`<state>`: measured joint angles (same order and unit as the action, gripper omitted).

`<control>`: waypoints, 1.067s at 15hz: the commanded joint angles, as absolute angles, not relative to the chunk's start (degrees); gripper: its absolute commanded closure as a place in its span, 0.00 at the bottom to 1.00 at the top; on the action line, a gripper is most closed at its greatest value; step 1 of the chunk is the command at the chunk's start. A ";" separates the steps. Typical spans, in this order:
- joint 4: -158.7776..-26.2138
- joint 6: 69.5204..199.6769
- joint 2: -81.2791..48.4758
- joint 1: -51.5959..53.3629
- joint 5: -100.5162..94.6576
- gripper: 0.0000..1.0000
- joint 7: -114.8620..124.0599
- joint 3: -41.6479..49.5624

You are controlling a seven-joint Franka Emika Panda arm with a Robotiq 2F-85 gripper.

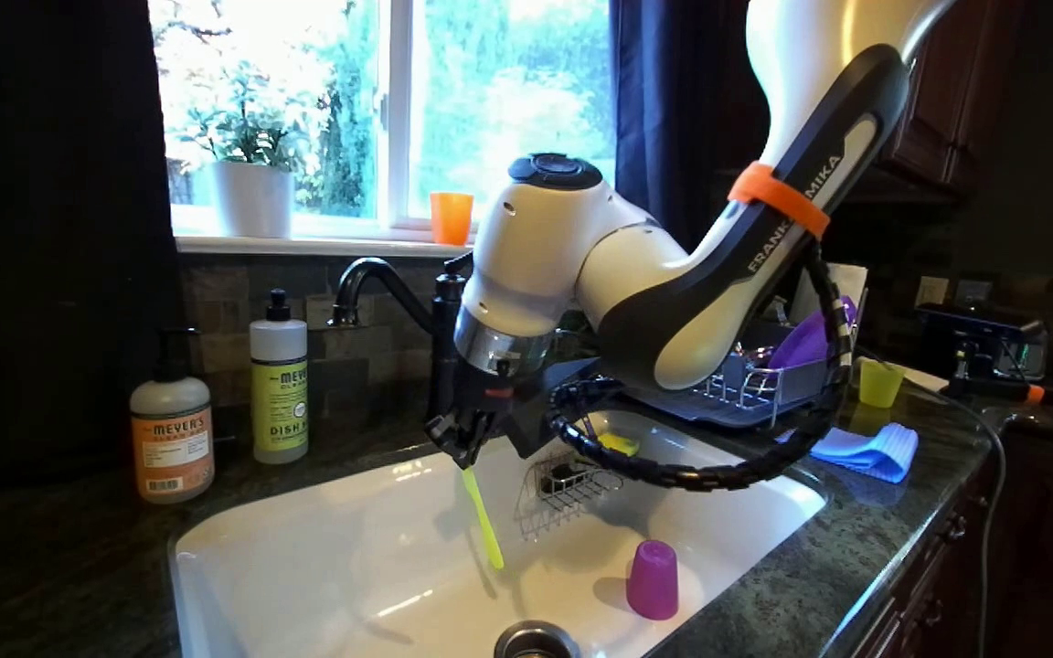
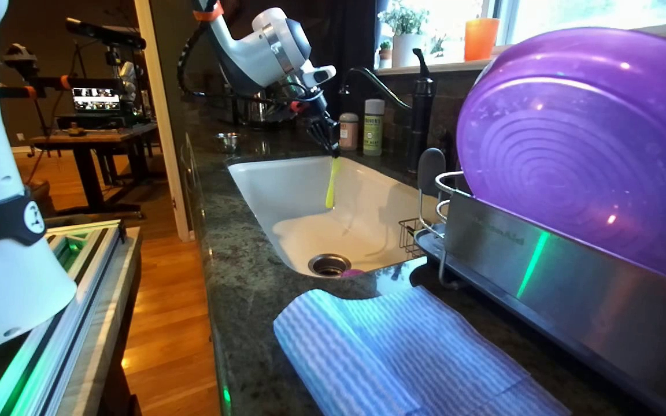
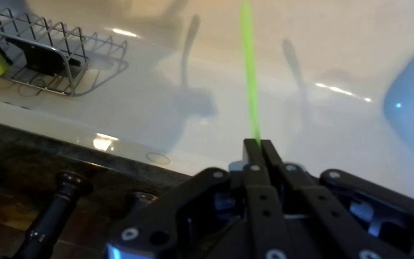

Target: Rotate the water faucet to the left and remove the yellow knife from the sink and place it on the counter top

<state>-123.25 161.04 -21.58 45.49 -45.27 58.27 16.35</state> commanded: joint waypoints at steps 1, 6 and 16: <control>-126.77 163.99 -17.54 47.74 -49.60 0.99 61.05 17.44; -129.77 172.49 -15.16 46.43 -49.11 0.99 51.28 13.33; -128.87 179.81 -15.04 46.22 -48.11 0.96 50.47 13.43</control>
